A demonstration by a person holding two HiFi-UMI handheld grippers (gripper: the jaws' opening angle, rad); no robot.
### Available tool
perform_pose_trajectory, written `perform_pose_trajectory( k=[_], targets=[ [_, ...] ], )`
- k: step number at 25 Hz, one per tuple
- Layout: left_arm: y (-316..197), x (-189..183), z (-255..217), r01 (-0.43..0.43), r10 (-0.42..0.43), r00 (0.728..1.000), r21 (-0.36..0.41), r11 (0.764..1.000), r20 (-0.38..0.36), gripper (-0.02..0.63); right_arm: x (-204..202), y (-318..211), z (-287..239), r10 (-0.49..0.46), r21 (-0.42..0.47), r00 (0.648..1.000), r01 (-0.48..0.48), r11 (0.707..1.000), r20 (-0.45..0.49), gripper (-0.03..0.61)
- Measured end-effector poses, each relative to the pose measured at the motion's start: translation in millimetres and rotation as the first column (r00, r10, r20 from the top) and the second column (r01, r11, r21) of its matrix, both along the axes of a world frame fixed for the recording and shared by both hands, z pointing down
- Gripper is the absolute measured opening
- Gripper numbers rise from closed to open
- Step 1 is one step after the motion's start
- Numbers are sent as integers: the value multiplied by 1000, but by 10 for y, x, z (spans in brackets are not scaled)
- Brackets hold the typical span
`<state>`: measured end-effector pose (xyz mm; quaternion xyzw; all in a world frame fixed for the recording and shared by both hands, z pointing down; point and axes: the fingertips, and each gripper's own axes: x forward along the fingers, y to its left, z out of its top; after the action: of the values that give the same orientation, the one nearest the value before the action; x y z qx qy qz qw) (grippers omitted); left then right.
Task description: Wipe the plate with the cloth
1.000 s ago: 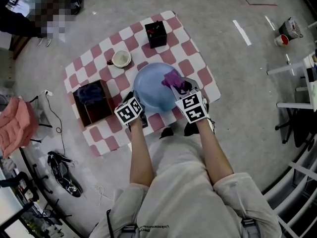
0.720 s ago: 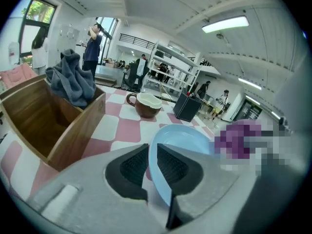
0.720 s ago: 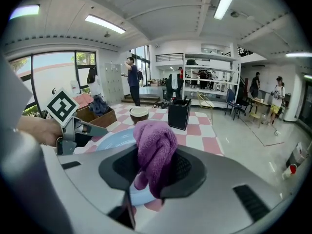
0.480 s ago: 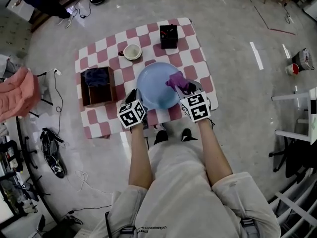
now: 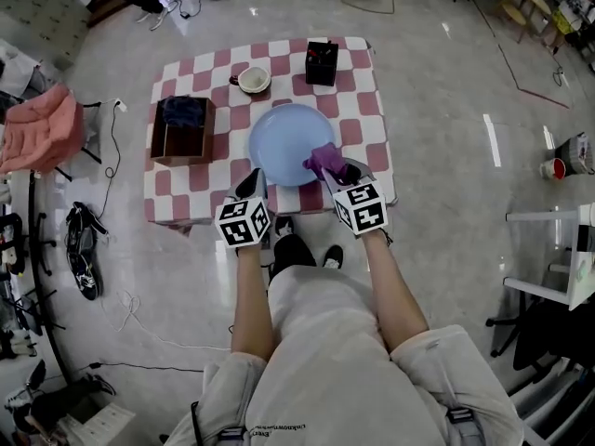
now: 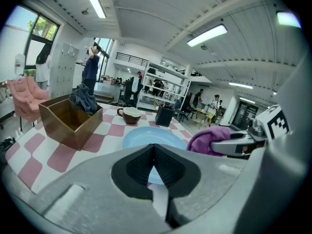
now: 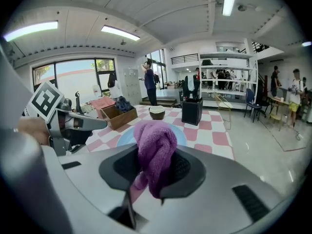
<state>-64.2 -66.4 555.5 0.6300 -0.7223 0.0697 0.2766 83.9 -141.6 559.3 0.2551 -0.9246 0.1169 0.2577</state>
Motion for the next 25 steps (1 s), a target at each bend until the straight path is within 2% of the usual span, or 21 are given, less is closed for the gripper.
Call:
perform_pose_trajectory(
  k=[5,14,19,25],
  targets=[
    [148,227,-75,-15,14,999,12,1000,38,11,99,97,87,-46,-27,999,46,999,2,120],
    [316,283,-89,32,-31,994,-2,999,102,11,161,239,-1,-69,-13,997,69,997,25,117],
    [345,262,-66,49,-49,996,3,999,80,11,224,246,-62,-60,-14,997,61,998,47,117],
    [353,326,-101,42,-43,995,17,999,87,11,334,234,-142,-43,3,998,43,999,55,117]
  ],
)
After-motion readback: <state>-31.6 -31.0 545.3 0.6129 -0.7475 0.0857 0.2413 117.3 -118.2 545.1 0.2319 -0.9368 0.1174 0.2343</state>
